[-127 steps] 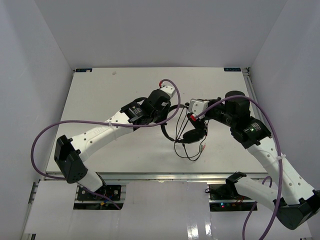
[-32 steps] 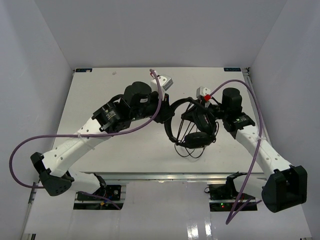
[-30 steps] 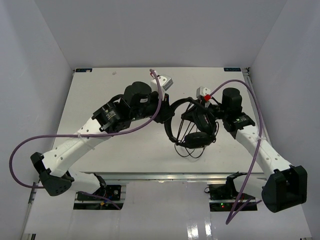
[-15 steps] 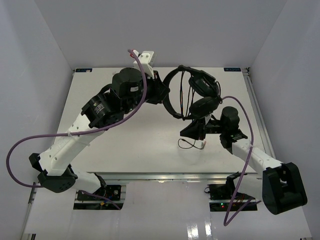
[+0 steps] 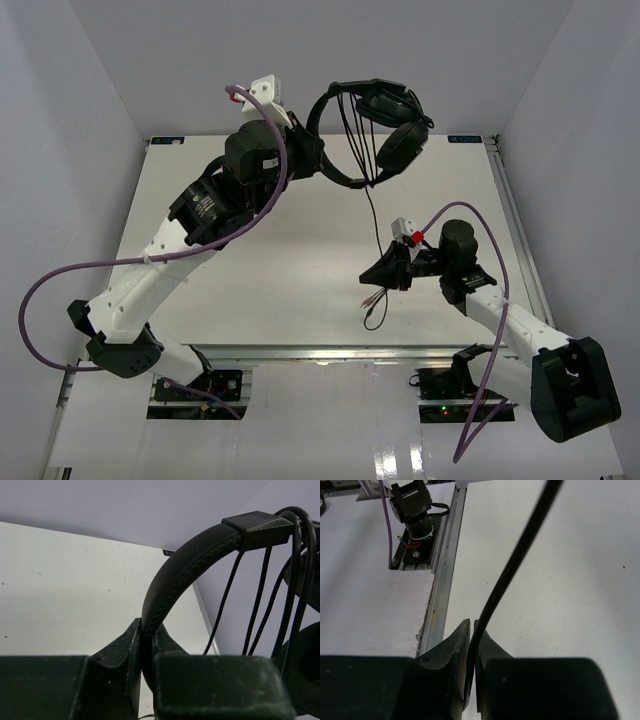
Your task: Wrap the headphones
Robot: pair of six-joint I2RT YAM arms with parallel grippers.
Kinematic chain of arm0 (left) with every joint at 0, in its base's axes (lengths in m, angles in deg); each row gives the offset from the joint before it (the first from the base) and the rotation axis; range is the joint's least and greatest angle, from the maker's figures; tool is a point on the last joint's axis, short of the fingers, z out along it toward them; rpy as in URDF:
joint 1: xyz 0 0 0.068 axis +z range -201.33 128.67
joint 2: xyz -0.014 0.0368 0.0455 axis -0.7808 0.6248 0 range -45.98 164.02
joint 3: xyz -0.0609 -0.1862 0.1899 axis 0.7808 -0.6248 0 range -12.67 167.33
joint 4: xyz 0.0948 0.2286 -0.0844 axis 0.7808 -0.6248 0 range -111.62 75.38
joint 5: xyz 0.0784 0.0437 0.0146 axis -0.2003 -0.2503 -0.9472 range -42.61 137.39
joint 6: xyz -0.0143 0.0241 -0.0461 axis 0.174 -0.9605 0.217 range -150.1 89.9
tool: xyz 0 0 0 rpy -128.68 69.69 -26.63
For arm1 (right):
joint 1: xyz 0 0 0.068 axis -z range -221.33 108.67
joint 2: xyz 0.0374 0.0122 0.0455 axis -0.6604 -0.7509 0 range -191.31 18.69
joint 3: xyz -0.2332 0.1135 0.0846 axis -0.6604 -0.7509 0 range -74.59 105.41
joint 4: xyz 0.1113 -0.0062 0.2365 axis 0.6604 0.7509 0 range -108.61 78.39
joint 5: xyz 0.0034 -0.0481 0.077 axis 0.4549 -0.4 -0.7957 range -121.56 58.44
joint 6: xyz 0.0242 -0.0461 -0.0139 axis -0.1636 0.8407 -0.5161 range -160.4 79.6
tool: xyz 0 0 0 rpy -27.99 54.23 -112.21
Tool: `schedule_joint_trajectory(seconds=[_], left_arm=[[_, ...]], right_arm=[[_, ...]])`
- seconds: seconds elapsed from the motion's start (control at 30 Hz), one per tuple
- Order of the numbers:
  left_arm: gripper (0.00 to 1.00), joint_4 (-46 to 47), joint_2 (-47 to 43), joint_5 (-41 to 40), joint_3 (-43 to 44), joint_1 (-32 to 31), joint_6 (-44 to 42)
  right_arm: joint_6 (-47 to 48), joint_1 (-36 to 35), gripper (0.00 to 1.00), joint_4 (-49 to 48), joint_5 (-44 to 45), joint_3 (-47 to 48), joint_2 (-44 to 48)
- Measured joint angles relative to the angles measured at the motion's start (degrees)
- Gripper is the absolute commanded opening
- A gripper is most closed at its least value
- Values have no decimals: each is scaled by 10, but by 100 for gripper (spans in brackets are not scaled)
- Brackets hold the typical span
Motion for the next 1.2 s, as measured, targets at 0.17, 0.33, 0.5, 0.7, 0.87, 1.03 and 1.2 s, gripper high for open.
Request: schedule_joint_trajectory(seconds=[0.17, 0.33, 0.5, 0.7, 0.87, 1.03, 1.2], left_arm=[[0, 14, 3, -32, 0, 34, 1], [0, 15, 8, -47, -3, 77, 0], [0, 24, 9, -60, -44, 120, -8], [0, 19, 29, -66, -70, 137, -28], [0, 21, 45, -53, -93, 135, -46], [0, 23, 59, -9, -134, 136, -71], [0, 18, 63, 50, -202, 128, -101]], right_arm=[[83, -8, 8, 104, 4, 16, 19], [250, -36, 8, 343, 48, 134, 19], [439, -53, 8, 575, 133, 281, 25], [555, -115, 8, 725, 270, 419, 55], [589, -148, 8, 762, 374, 509, 50], [598, -177, 8, 747, 469, 539, 41], [611, -197, 8, 708, 546, 538, 28]])
